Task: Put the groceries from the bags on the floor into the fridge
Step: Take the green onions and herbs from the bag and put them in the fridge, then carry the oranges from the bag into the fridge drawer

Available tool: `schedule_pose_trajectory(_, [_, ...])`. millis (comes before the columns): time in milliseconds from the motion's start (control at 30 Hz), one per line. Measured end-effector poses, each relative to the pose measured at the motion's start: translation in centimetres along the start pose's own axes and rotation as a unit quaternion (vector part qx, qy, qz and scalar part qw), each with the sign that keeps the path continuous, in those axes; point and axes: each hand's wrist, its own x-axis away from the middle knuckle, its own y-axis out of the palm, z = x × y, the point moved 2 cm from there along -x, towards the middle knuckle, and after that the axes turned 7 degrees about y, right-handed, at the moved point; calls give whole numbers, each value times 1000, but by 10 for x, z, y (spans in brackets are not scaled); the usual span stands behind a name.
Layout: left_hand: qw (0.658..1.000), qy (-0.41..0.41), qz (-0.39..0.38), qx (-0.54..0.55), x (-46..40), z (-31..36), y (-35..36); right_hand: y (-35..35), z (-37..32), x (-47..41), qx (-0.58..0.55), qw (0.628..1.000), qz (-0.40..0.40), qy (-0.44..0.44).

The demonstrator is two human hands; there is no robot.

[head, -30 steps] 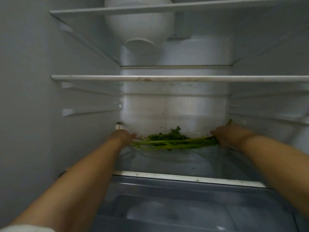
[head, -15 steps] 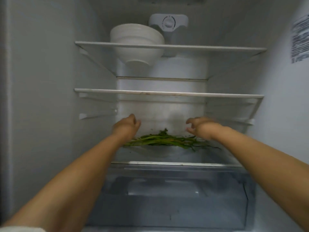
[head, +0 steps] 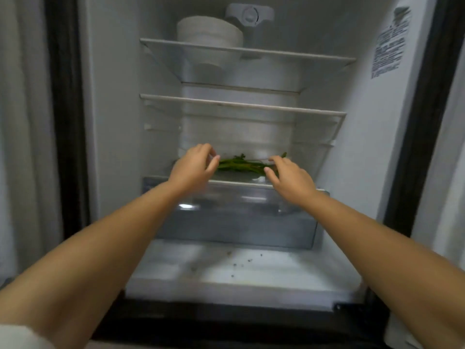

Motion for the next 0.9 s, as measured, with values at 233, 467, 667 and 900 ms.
schedule_pose_trajectory(233, [994,-111,-9,8,144,65,-54,-11,-46,110,-27,993,-58,-94])
schedule_pose_trajectory(467, [972,-216,-74,-57,308,106,-117,2,-111,241,-68,971,-158,-168])
schedule_pose_trajectory(667, [932,-285,-172,-144,458,121,-203,14,-189,360,-64,939,-236,-242])
schedule_pose_trajectory(900, [879,-386,-206,-189,636,173,-358,-6,-329,507,-105,894,-286,-328])
